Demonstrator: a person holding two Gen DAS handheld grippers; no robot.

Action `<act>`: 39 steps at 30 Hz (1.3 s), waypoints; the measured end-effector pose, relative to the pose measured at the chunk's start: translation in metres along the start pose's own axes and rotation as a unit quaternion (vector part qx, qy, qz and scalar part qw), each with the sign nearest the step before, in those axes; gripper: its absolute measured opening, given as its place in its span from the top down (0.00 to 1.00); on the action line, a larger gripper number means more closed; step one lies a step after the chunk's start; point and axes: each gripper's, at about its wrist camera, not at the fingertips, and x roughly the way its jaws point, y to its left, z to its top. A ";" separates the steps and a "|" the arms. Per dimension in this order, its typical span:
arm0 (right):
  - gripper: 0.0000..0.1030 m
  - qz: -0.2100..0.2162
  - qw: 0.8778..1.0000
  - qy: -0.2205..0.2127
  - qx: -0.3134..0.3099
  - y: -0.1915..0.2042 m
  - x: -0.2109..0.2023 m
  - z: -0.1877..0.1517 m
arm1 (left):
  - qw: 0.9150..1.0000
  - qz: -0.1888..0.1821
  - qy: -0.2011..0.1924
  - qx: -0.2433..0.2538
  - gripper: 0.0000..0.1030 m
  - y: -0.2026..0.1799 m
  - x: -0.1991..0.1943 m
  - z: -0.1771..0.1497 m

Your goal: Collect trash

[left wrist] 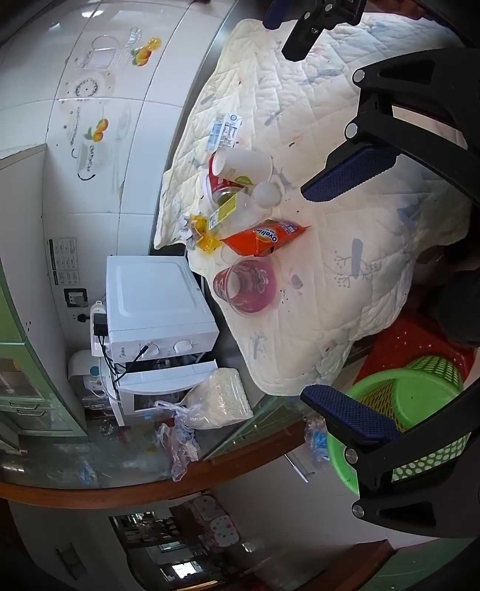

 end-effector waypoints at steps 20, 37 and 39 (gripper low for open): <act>0.06 0.000 1.000 -0.001 0.001 0.002 -0.001 0.000 | 1.000 -0.006 0.009 -0.016 0.05 0.009 0.000 -0.001; 0.06 0.003 1.000 0.004 0.002 0.002 0.004 -0.002 | 1.000 -0.016 0.007 -0.003 0.05 0.000 -0.008 -0.002; 0.06 0.003 1.000 0.005 0.002 0.002 0.004 -0.003 | 1.000 -0.016 0.008 -0.004 0.05 0.000 -0.007 -0.003</act>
